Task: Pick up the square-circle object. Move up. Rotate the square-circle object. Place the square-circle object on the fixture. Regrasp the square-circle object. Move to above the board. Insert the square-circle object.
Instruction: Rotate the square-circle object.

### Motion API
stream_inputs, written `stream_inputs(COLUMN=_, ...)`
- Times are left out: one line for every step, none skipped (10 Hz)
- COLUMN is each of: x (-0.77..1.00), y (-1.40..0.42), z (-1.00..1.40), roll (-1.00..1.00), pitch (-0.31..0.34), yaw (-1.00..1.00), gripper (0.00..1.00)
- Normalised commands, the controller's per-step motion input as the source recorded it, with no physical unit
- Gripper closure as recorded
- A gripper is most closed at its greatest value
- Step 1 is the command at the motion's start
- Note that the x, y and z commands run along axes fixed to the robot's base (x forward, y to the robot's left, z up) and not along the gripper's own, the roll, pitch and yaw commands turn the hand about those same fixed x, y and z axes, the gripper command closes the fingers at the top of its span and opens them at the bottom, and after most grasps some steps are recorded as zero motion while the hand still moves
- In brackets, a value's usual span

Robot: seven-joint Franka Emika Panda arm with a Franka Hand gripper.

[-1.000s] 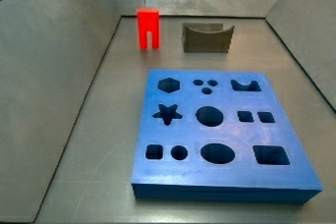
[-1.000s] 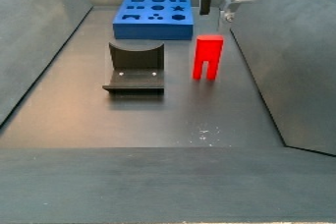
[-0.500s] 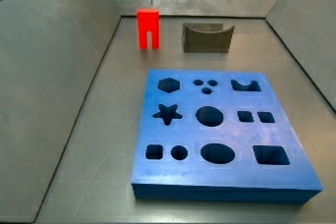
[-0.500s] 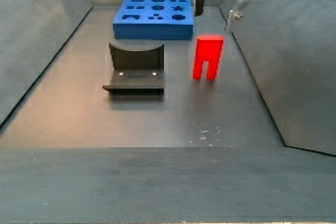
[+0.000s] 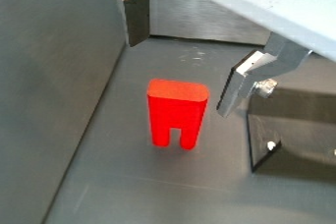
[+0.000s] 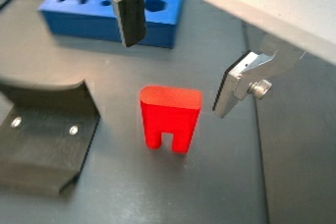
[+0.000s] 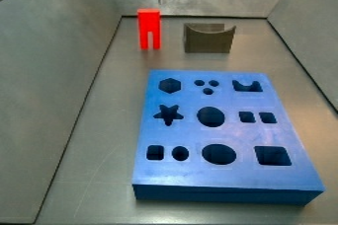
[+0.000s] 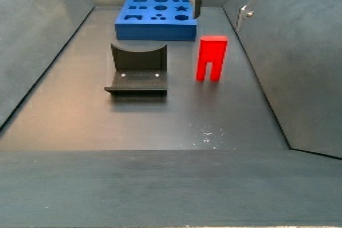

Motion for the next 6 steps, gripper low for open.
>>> stream_inputs(x=0.04, y=0.0, z=-0.02, roll=-0.02, pitch=0.005, yaw=1.0, gripper=0.0)
stream_inputs(x=0.04, y=0.0, z=-0.02, roll=-0.03, pitch=0.006, yaw=1.0, gripper=0.0)
stream_inputs(x=0.04, y=0.0, z=-0.02, roll=-0.03, pitch=0.006, yaw=1.0, gripper=0.0)
stream_inputs(x=0.04, y=0.0, z=-0.02, roll=-0.03, pitch=0.008, yaw=1.0, gripper=0.0)
stream_inputs(x=0.04, y=0.0, z=-0.02, roll=-0.04, pitch=0.01, yaw=1.0, gripper=0.0)
stream_inputs(x=0.04, y=0.0, z=-0.02, roll=-0.05, pitch=0.012, yaw=1.0, gripper=0.0)
